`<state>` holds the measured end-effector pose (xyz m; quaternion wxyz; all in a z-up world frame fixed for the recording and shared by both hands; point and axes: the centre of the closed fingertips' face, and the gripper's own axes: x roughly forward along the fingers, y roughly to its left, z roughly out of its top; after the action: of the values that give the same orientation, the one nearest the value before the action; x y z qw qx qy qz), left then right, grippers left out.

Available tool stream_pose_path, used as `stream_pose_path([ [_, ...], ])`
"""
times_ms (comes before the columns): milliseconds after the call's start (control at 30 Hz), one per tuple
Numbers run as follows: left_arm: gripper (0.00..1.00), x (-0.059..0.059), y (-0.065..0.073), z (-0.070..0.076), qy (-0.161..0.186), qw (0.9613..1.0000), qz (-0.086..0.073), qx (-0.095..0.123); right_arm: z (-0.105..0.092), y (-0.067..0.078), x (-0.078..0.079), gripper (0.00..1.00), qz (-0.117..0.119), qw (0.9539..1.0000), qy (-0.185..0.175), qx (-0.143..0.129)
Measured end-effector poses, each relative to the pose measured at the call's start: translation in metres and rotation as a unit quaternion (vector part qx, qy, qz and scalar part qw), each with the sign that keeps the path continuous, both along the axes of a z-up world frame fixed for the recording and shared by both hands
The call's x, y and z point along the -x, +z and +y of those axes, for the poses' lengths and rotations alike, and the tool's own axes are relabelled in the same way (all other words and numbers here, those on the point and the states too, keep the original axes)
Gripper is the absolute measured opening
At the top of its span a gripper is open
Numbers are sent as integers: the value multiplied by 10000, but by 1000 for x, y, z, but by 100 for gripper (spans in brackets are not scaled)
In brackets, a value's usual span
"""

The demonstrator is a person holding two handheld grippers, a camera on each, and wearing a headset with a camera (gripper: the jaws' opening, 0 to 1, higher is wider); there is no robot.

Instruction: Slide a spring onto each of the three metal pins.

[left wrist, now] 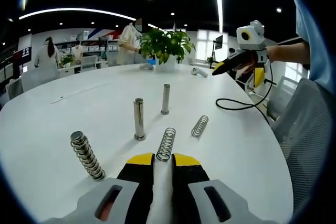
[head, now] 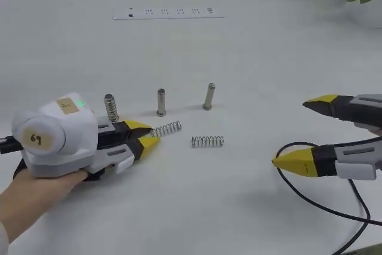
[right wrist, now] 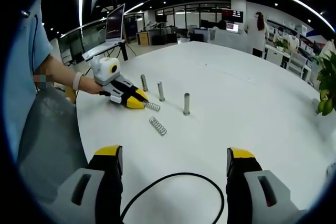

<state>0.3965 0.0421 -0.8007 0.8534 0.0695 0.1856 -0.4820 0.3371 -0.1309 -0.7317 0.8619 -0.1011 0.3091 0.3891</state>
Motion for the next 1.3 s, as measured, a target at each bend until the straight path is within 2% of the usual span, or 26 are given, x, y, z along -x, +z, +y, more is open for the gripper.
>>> stream_pose_path([
  [667,3,-1,2,-2,-105,9999,-6,-44,3,-3,4,78,72,9999,66,42],
  [933,2,-1,4,-3,-120,9999,-15,10,6,-4,5,78,94,9999,100,33],
  [1100,2,-1,4,-3,-108,9999,37,38,8,-3,3,78,66,9999,113,13],
  [1300,2,1,9,-3,-100,9999,8,79,10,-2,3,77,56,9999,111,-27],
])
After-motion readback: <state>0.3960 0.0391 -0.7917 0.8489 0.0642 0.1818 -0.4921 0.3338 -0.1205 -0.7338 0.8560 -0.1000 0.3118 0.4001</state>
